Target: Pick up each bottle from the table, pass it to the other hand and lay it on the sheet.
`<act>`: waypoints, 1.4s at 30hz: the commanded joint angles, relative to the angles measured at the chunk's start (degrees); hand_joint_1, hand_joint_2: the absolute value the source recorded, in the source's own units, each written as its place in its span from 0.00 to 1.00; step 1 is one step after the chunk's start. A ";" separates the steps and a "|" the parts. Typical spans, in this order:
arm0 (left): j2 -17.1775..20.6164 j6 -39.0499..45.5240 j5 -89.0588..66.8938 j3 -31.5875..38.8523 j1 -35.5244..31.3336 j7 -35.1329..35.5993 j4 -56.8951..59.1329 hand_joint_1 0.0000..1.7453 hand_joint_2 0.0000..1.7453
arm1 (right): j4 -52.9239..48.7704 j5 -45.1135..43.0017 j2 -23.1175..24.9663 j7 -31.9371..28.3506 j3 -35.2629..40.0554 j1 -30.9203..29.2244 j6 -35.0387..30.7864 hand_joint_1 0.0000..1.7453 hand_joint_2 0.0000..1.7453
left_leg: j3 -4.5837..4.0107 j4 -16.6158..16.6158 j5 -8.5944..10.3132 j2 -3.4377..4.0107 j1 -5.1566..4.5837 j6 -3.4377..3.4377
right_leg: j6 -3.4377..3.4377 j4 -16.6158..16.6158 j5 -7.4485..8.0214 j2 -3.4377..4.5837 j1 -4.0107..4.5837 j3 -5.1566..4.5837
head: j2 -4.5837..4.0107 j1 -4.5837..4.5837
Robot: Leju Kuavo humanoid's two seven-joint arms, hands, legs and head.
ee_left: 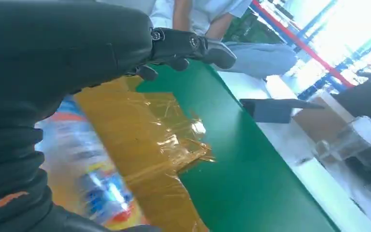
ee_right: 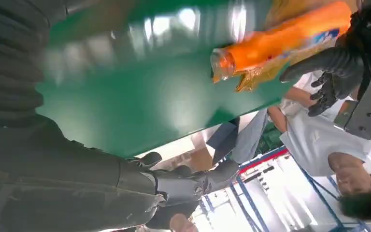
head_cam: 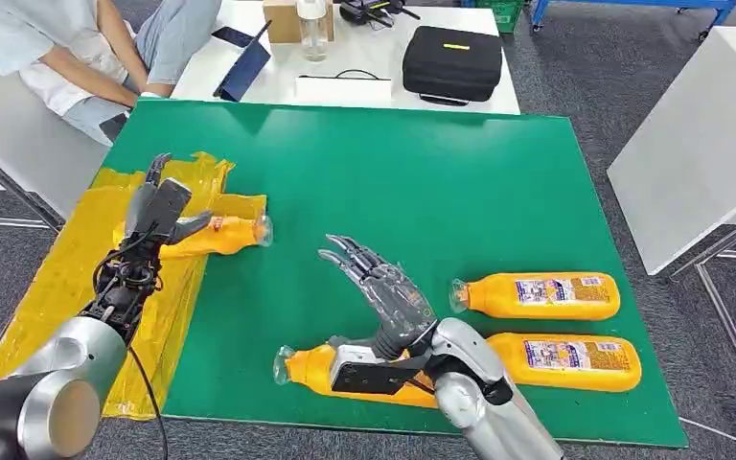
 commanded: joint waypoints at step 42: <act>-9.64 -11.39 11.19 -10.76 -0.37 -6.12 -4.11 0.00 0.00 | 16.67 12.08 -8.88 0.69 11.05 -3.06 11.00 0.00 1.00 | 0.40 0.03 -0.22 -0.12 0.04 -0.11 | -0.12 -0.01 -0.17 -0.07 0.07 0.47 | 0.00 0.00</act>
